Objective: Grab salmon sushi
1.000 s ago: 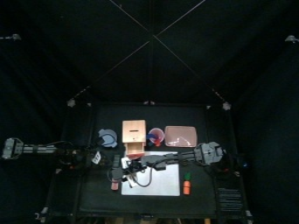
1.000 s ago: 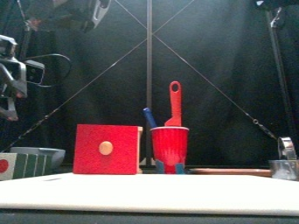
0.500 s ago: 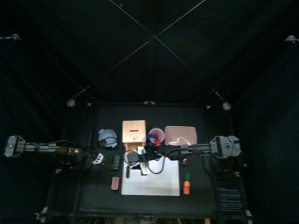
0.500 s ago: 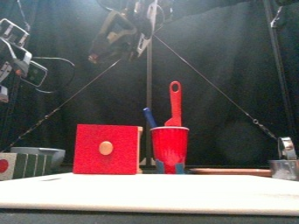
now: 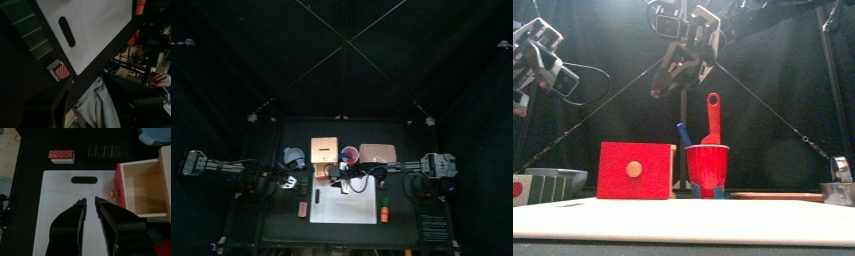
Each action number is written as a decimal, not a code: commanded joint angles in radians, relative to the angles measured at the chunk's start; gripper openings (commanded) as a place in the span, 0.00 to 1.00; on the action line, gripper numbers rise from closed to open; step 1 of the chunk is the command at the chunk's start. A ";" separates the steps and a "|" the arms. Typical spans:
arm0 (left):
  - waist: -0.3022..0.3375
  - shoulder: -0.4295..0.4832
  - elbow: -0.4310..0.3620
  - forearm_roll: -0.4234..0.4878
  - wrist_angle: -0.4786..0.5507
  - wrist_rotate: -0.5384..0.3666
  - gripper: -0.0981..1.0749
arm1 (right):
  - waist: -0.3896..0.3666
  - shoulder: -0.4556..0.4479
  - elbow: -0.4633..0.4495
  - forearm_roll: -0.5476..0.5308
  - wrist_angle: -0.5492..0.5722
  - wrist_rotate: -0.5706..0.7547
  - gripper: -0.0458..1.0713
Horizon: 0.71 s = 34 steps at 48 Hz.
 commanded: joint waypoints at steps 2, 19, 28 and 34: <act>-0.025 0.008 -0.049 0.098 0.011 -0.115 0.83 | -0.012 -0.058 0.011 0.003 -0.026 -0.003 0.61; -0.232 0.084 -0.121 0.492 0.169 -0.704 0.83 | -0.029 -0.092 0.078 0.002 -0.054 -0.005 0.61; -0.356 0.178 -0.146 0.598 0.173 -0.948 0.83 | -0.040 -0.106 0.104 0.003 -0.064 -0.006 0.61; -0.411 0.262 -0.160 0.604 0.158 -1.014 0.83 | -0.041 -0.107 0.115 0.003 -0.071 -0.006 0.61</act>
